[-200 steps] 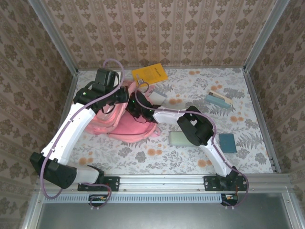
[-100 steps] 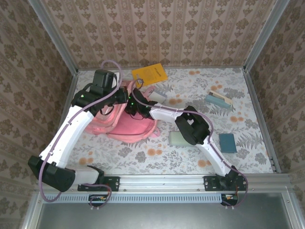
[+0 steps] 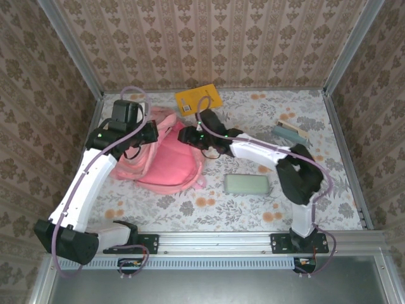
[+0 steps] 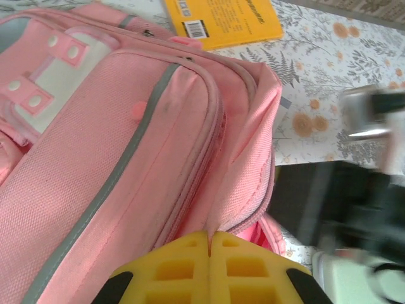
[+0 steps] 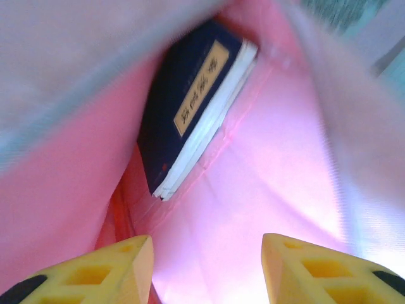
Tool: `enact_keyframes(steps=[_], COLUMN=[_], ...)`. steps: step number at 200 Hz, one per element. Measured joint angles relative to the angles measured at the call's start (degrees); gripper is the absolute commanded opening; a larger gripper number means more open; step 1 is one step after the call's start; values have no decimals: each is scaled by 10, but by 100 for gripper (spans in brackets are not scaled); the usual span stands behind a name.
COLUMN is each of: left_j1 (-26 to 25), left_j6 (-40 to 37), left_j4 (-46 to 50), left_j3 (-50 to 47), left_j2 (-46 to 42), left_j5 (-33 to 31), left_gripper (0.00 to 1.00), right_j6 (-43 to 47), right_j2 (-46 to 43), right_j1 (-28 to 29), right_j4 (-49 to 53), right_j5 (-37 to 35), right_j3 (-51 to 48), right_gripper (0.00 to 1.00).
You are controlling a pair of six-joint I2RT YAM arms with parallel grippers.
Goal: Pack books, pencil case, and school supplies into a backpack
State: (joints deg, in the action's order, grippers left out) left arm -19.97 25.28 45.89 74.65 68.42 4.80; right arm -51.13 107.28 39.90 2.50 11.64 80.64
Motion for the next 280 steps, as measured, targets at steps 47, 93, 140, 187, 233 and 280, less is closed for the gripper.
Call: enact_keyframes(steps=[47,93,140,187,233,280], left_j1=[6,6,6,6,5,5], left_j6=[0,4,12,21,28,35], left_j4=[0,0,-1,-1,-1,0], left_j3=[-4,-5,-8,-9,-9,-13], left_j2=[-7,-7,-7,-7,-7,-7], left_j5=[-2,2,10,14,14,10], left_gripper=[0,0,0,0,0,0], right_j6=[77,59,-46,-142,-182,-197], right_j2=[-39,90,221,316,414,516], right_j1=[-97,-172,-186,-190,-194,-200], right_j4=[14,-33,-148,-227,-240,-134], right_j5=[-10,3,10,-16,-46,-80], right_j3=[-32,37,129,223,339,532], right_gripper=[0,0,0,0,0,0])
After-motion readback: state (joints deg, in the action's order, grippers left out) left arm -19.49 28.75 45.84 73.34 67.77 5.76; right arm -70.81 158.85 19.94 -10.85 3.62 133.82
